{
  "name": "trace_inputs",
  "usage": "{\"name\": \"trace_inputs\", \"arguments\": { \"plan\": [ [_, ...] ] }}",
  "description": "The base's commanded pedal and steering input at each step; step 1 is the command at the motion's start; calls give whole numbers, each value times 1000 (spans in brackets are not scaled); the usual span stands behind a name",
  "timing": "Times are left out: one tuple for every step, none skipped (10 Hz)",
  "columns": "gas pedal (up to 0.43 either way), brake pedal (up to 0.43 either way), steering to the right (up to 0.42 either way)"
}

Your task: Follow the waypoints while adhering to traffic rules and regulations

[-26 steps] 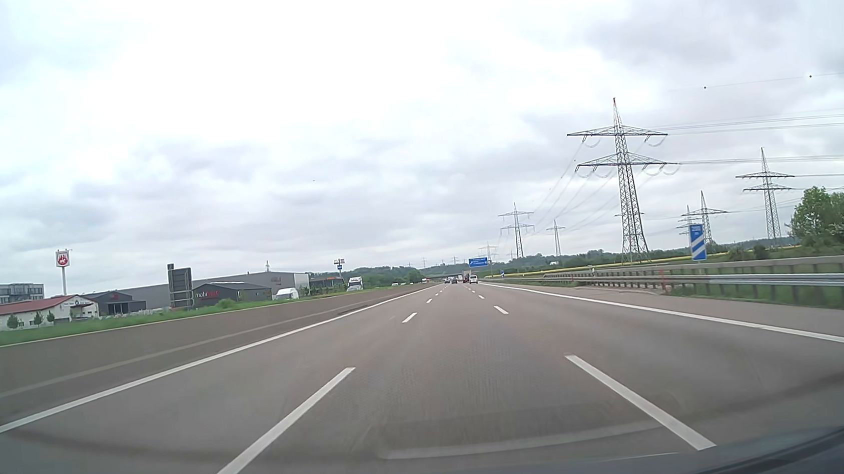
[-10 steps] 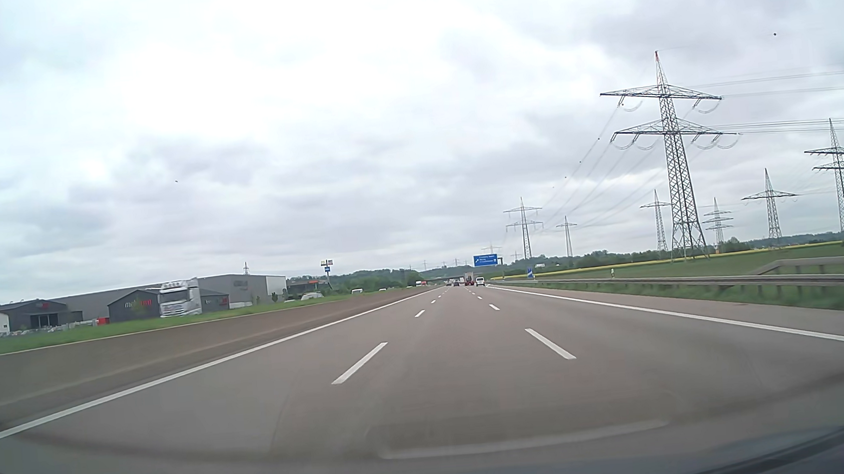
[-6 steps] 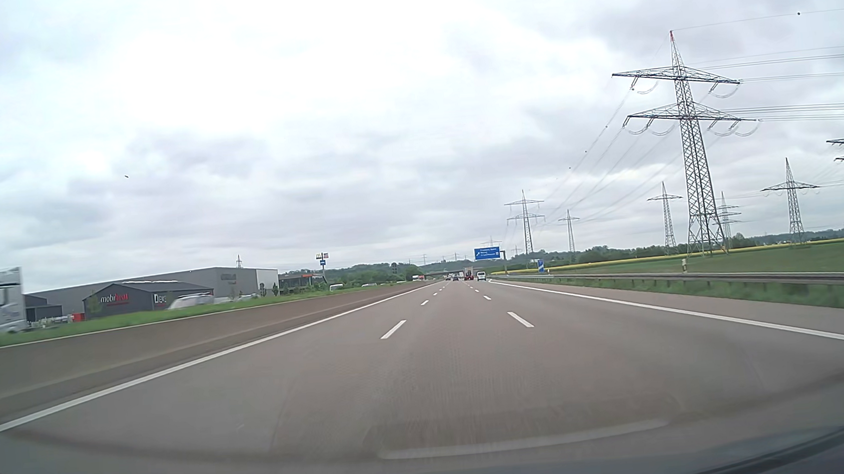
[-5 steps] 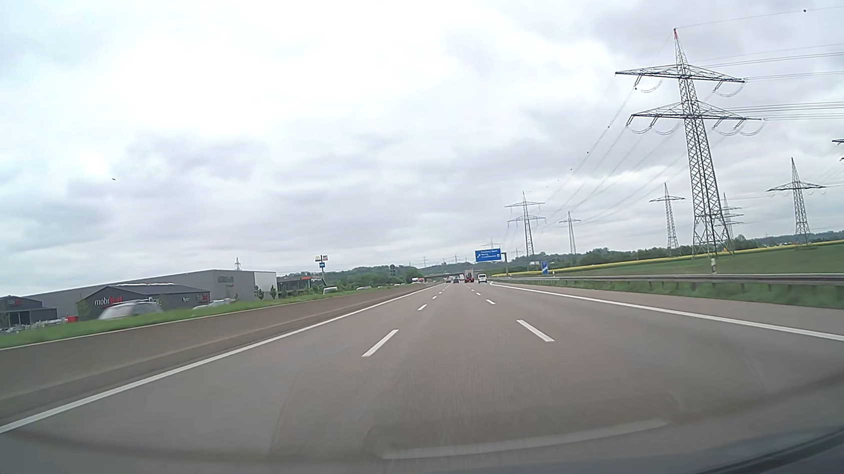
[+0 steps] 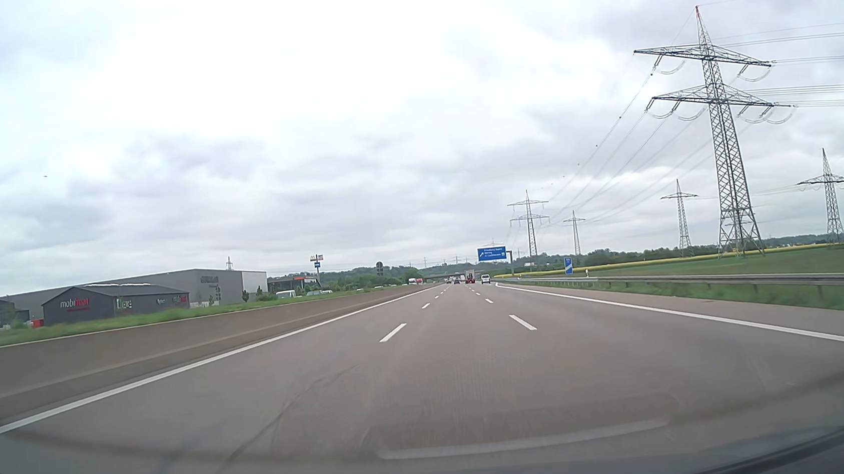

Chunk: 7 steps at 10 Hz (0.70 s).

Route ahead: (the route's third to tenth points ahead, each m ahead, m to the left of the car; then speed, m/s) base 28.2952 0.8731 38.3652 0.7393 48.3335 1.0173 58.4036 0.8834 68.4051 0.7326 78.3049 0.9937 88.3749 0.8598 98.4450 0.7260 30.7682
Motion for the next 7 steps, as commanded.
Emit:
{"name": "trace_inputs", "arguments": {
  "plan": [
    [358,0,0],
    [358,0,0],
    [358,0,0],
    [358,0,0],
    [358,0,0],
    [358,0,0],
    [350,0,0]
  ]
}}
